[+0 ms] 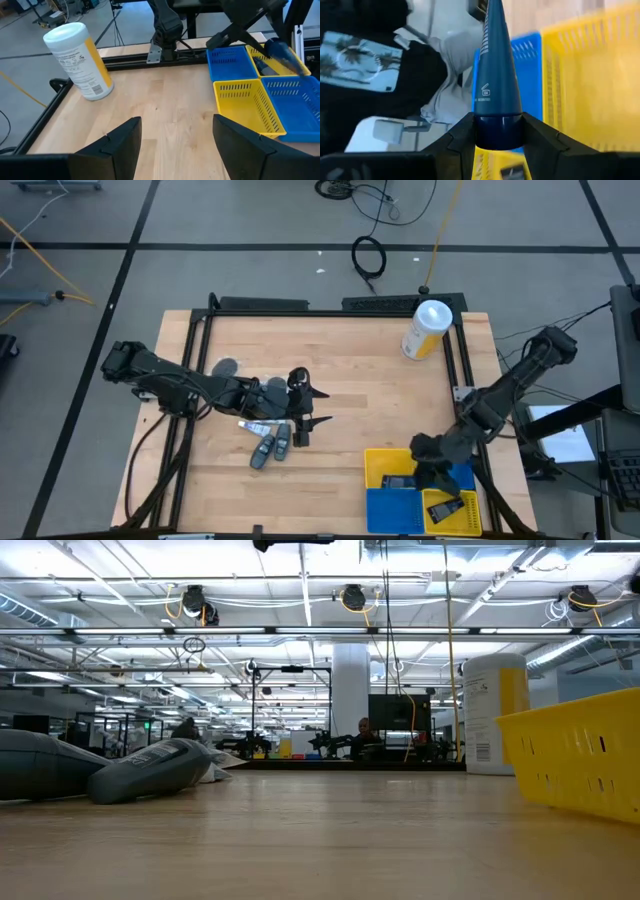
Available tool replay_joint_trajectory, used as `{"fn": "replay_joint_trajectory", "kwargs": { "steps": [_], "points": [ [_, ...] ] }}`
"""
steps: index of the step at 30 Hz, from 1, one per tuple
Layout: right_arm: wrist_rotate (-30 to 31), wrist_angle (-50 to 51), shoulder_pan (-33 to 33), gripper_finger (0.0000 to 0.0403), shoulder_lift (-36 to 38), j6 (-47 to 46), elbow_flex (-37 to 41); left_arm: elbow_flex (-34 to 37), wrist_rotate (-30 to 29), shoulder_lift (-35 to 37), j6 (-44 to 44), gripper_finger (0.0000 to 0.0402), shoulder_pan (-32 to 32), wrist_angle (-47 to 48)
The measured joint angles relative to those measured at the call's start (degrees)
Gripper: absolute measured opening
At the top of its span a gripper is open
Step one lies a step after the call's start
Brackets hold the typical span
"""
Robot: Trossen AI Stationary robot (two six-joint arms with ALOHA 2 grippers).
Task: Pick & Place Travel size toiletries
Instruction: Put the black shave cream into the bottom yellow bin
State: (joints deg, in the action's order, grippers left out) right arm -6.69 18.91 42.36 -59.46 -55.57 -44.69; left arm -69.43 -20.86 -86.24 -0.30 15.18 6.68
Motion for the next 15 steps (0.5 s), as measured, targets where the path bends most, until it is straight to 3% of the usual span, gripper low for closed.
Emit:
{"fn": "replay_joint_trajectory", "kwargs": {
  "steps": [15],
  "points": [
    [-2.73,2.67,13.65,0.0119,-0.02,-35.59,0.0,0.0,-0.07,0.0,0.08,0.0241,-0.11,0.07]
  ]
}}
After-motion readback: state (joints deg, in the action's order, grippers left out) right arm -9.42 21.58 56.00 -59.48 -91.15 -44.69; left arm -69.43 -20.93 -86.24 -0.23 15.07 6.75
